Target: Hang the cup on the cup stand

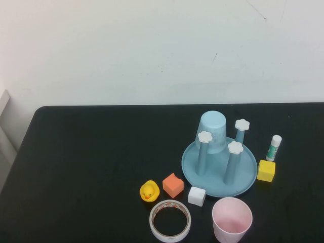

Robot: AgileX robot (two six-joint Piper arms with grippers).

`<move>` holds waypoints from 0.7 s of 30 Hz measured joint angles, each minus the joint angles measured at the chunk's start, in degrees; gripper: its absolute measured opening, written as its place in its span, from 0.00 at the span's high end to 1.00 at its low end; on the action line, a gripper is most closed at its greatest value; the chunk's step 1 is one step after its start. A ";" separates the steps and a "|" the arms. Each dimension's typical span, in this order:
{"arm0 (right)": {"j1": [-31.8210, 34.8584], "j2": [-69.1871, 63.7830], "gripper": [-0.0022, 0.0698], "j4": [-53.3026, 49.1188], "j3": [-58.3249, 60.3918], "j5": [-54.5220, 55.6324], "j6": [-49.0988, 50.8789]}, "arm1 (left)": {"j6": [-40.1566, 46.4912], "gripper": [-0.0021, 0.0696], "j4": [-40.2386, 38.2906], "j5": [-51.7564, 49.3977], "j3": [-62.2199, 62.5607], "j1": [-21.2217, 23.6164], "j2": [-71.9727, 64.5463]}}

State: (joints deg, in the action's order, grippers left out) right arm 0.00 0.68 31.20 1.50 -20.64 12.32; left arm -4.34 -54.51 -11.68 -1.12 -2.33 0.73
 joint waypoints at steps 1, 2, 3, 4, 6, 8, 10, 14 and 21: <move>0.00 0.00 0.97 1.66 -0.02 -0.11 0.60 | 0.53 0.97 -1.69 1.53 0.00 0.00 0.00; 0.00 0.00 0.97 2.86 -0.02 -0.20 0.75 | 0.82 0.97 -2.60 3.15 0.00 0.00 0.00; 0.00 0.00 0.97 3.40 -0.02 -0.35 0.61 | 1.05 0.97 -3.66 4.84 0.00 0.00 0.00; 0.00 0.00 0.97 3.56 -0.02 -0.34 0.12 | 1.05 0.97 -4.96 6.43 0.00 0.00 0.00; 0.00 0.00 0.97 3.56 -0.02 -0.47 -2.09 | 1.05 0.97 -8.51 8.71 0.00 0.00 0.00; 0.00 0.00 0.97 3.56 -0.02 -0.60 -4.99 | 1.21 0.97 -10.93 10.12 0.00 0.00 0.00; 0.00 0.00 0.97 3.65 -0.02 -0.60 -6.97 | 2.85 0.97 -11.63 10.59 0.00 0.00 0.00; 0.00 0.00 0.97 3.70 -0.02 -1.12 -9.90 | 10.75 0.97 -11.67 7.74 0.39 0.00 0.00; 0.00 0.00 0.97 3.70 -0.02 -1.50 -14.02 | 26.86 0.97 0.10 -11.23 16.07 0.00 -13.82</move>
State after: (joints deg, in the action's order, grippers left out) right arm 0.00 0.68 34.90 1.48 -22.14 -1.69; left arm 22.52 -54.41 -22.91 14.95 -2.33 -13.09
